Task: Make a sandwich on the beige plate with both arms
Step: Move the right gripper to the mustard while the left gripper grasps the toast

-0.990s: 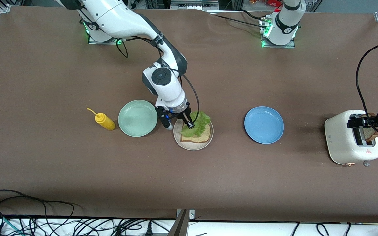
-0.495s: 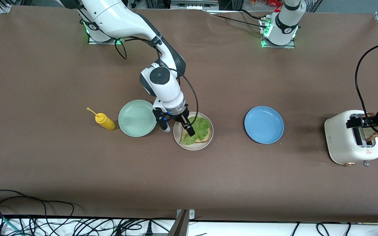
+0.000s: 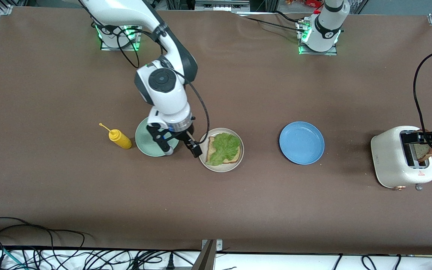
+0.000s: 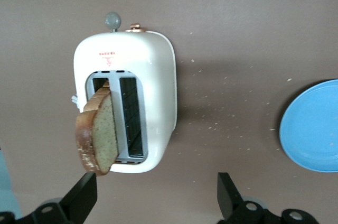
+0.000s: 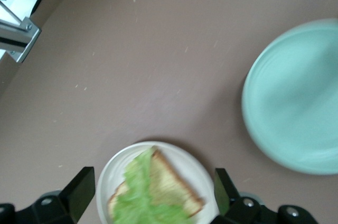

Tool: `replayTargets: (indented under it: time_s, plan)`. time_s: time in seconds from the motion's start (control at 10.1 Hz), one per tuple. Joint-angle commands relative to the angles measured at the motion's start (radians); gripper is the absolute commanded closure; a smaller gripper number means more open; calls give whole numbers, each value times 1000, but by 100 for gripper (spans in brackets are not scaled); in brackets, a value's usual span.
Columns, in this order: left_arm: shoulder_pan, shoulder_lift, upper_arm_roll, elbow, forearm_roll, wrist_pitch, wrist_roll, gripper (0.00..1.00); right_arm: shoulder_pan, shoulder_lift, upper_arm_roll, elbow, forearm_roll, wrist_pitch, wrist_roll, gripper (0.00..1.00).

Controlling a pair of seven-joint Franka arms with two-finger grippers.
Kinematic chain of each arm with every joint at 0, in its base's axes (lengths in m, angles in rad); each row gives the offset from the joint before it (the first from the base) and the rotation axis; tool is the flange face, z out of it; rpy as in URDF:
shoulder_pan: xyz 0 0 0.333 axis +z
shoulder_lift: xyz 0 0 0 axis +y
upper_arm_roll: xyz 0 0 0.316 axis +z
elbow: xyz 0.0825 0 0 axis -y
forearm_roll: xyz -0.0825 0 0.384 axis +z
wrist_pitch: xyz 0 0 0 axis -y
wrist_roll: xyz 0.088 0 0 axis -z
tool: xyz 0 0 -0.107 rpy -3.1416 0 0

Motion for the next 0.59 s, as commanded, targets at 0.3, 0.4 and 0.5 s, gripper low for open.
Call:
replayTargets:
  time_s: [0.3,0.4,0.5]
  plan:
    - [110,43,-7,-34,19,111,183,0,-12,-216,-195,-143,47,-260,-708,0]
    - [120,41,-7,-66,19,142,185,0,-12,-262,-243,-203,53,-260,-857,0]
    - [123,34,-7,-110,16,182,185,0,-12,-307,-289,-264,67,-255,-979,0]
